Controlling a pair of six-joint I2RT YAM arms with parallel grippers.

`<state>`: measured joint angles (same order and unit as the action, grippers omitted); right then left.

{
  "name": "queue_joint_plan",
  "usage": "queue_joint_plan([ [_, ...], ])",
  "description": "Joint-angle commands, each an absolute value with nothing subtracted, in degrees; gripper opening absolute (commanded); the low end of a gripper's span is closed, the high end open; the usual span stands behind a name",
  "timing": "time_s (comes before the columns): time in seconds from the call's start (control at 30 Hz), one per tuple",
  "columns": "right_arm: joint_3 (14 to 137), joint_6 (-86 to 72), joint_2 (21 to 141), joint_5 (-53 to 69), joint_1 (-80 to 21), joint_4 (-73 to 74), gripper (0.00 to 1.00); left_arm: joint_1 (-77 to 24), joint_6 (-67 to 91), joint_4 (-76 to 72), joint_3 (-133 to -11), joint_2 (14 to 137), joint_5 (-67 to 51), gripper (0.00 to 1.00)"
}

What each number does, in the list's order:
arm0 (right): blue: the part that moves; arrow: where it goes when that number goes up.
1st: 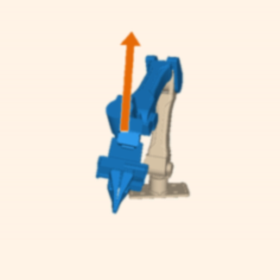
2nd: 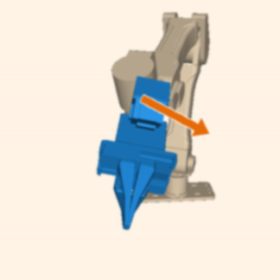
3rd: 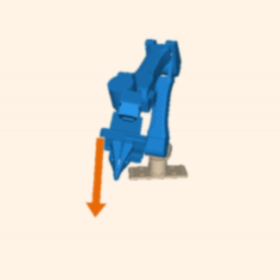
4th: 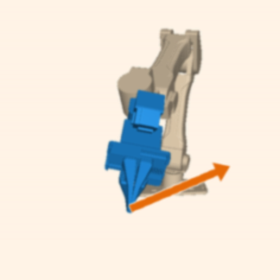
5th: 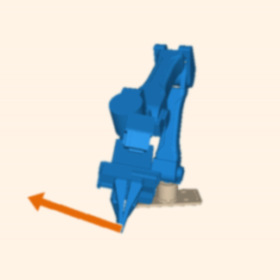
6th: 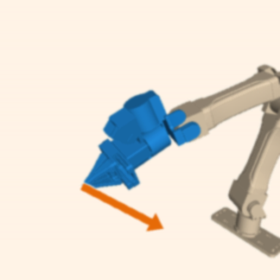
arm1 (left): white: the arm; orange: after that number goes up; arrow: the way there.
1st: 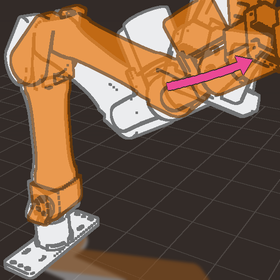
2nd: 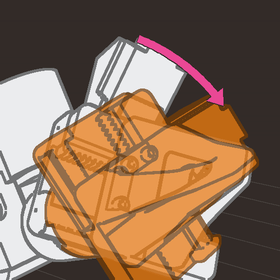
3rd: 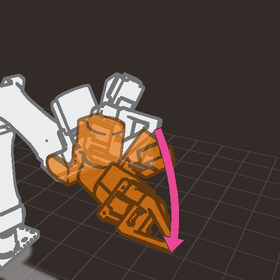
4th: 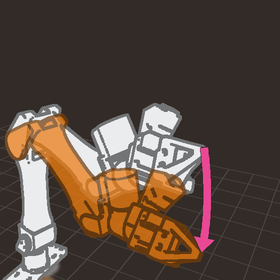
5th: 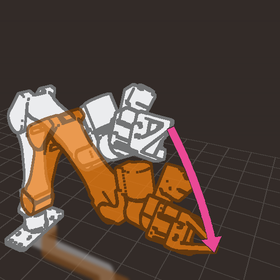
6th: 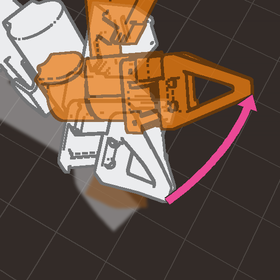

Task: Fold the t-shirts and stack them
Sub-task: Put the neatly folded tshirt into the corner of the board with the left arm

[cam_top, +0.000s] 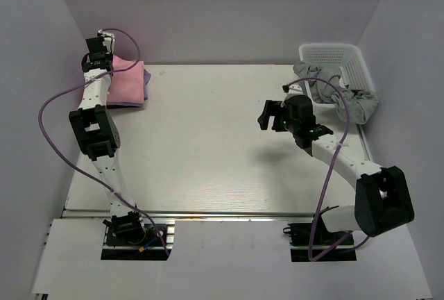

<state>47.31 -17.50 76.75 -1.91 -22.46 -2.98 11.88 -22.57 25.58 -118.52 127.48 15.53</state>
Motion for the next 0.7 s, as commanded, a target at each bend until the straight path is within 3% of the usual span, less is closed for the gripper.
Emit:
queue_joint_plan([
  [0.0, 50.6, -17.4, 78.3, -0.6, -22.2, -4.8, 0.9, 13.8, -21.3, 20.8, -122.1, 127.7, 17.2, 0.0],
  [0.4, 53.2, -17.9, 82.4, 3.6, -22.2, -5.4, 0.9, 16.8, -21.2, 20.1, -126.8, 134.8, 20.9, 0.01],
  [0.43, 53.3, -18.0, 82.6, 3.7, -22.2, -5.4, 0.9, 16.8, -20.7, 20.6, -126.8, 134.8, 20.9, 0.13],
  [0.47, 53.3, -18.0, 82.6, 4.0, -22.1, -5.4, 0.9, 16.8, -20.7, 20.7, -127.3, 134.8, 21.4, 0.52],
  [0.5, 53.3, -18.0, 82.5, 4.1, -22.2, -5.4, 0.9, 16.8, -20.7, 20.7, -126.7, 134.8, 22.0, 0.75],
  [0.53, 53.3, -18.1, 82.4, 4.2, -22.2, -5.4, 0.9, 16.8, -20.0, 20.7, -126.7, 134.0, 22.7, 0.88],
  [0.6, 53.3, -18.0, 82.5, 4.7, -22.2, -5.3, 0.9, 16.8, -19.0, 21.2, -126.0, 133.3, 24.0, 1.0],
  [0.67, 53.4, -17.8, 82.2, 5.6, -22.1, -5.5, 0.9, 16.8, -18.4, 22.3, -126.6, 131.7, 22.3, 1.0],
])
